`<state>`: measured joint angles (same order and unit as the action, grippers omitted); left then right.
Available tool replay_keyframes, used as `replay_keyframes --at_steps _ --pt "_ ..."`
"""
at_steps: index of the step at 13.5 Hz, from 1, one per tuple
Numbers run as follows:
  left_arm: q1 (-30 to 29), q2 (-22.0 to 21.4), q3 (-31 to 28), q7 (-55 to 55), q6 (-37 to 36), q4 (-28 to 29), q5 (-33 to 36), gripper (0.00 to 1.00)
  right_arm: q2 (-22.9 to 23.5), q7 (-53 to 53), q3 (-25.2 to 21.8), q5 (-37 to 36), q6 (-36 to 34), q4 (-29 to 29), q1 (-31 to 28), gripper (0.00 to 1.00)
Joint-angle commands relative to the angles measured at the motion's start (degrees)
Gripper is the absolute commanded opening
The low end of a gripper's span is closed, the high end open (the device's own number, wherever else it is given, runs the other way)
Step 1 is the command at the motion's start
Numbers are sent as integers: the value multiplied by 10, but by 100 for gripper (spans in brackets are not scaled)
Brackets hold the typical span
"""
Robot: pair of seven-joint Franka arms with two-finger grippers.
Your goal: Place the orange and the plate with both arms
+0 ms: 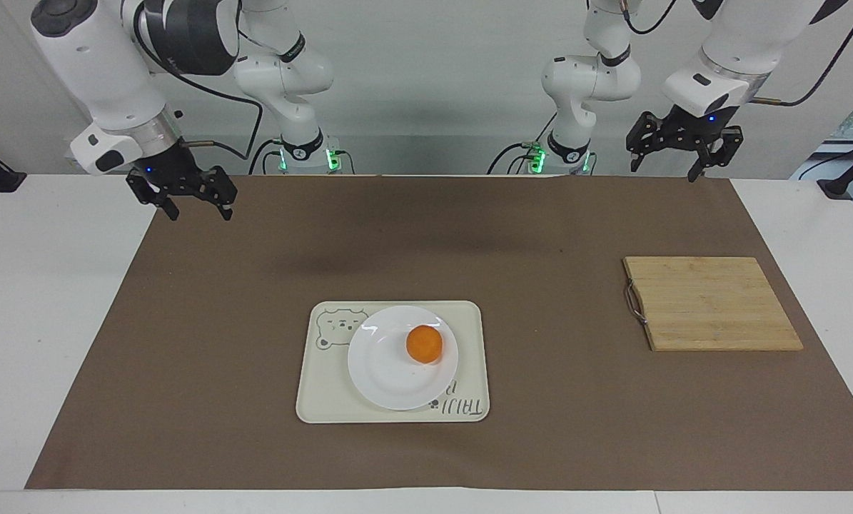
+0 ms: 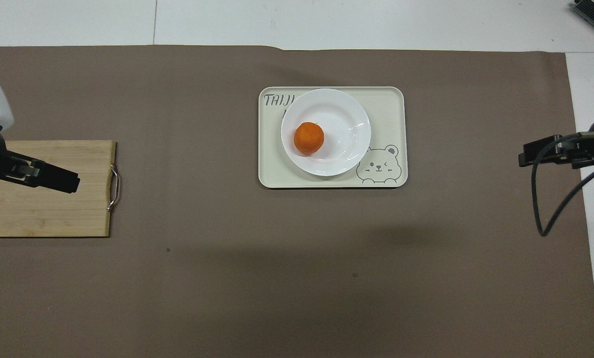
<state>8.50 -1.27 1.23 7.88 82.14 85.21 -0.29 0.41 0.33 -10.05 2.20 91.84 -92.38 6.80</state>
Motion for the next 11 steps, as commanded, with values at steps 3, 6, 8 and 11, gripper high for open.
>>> replay_keyframes --at_steps 3,6,8,11 --pt "-7 -15 6 -5 12 19 10 100 -50 27 37 -18 -29 -22 -52 100" --pt "-7 -15 6 -6 12 19 11 100 -68 33 47 -18 -38 -15 -64 100" --pt "-7 -15 6 -5 12 19 11 100 -78 34 46 -13 -53 -13 -64 100" --pt "-7 -15 6 -6 11 19 10 100 -91 36 45 -8 -60 -14 -64 100"
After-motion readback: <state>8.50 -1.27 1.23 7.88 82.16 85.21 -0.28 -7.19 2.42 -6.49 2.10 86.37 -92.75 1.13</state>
